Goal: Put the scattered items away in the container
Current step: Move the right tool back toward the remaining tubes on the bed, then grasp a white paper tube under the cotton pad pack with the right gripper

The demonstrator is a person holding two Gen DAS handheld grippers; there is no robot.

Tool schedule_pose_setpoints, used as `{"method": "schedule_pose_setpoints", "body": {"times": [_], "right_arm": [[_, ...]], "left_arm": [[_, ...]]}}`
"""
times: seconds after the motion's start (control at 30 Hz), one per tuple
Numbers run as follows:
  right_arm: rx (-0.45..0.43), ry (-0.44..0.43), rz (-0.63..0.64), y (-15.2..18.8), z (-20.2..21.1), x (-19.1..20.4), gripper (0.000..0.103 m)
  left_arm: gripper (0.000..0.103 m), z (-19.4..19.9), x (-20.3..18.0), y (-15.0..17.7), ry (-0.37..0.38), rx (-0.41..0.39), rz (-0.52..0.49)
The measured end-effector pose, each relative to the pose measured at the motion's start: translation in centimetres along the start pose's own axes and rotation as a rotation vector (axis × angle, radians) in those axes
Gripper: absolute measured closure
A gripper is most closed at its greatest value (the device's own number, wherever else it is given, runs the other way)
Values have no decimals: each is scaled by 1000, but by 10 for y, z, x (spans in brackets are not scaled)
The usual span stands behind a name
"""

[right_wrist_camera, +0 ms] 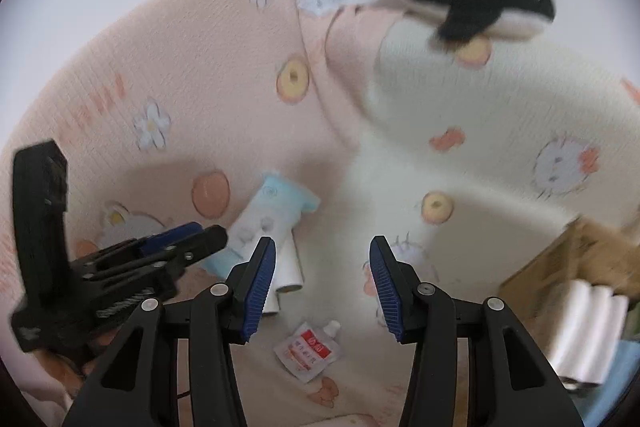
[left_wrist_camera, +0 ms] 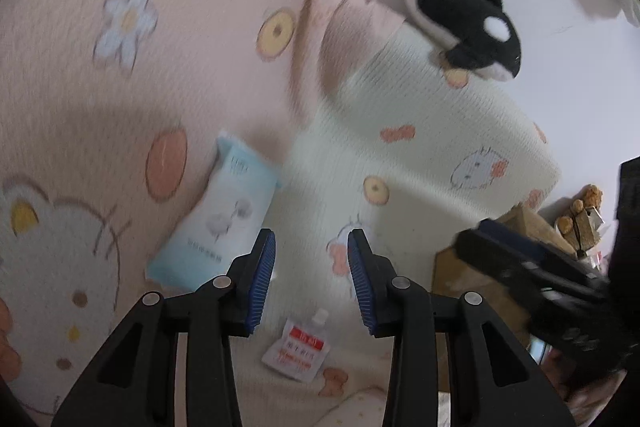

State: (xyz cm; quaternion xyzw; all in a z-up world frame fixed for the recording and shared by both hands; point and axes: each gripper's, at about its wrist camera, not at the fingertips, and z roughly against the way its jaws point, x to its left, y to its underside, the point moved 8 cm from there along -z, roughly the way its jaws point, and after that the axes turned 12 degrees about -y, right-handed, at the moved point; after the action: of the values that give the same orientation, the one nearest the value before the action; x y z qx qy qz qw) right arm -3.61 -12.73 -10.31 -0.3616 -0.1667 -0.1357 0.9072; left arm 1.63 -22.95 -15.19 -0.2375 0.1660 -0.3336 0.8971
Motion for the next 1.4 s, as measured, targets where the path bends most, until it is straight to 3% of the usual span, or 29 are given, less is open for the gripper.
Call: {"method": "schedule_pose_setpoints", "body": {"times": [0.27,0.4,0.57,0.83,0.97,1.17,1.4], "right_arm": [[61,-109,-117,43,-62,-8,57],[81,-142,-206,64,-88,-17,57],[22,-119,-69,82,-100,-5,57],[61,-153,-29,111,-122,1,57],[77,-168,4,118,-132,7,57],[102,-173,50,128,-147,12,57],[130,-195,86,134,-162,18,57]], "left_arm": [[61,-38,18,34,-34,103,3],[61,-51,23,51,-13,139,16],[62,-58,35,76,8,101,46],[62,-75,68,120,2,106,112],[62,-82,79,121,33,75,175],[62,-103,83,113,163,116,318],[61,-116,77,103,148,107,281]]}}
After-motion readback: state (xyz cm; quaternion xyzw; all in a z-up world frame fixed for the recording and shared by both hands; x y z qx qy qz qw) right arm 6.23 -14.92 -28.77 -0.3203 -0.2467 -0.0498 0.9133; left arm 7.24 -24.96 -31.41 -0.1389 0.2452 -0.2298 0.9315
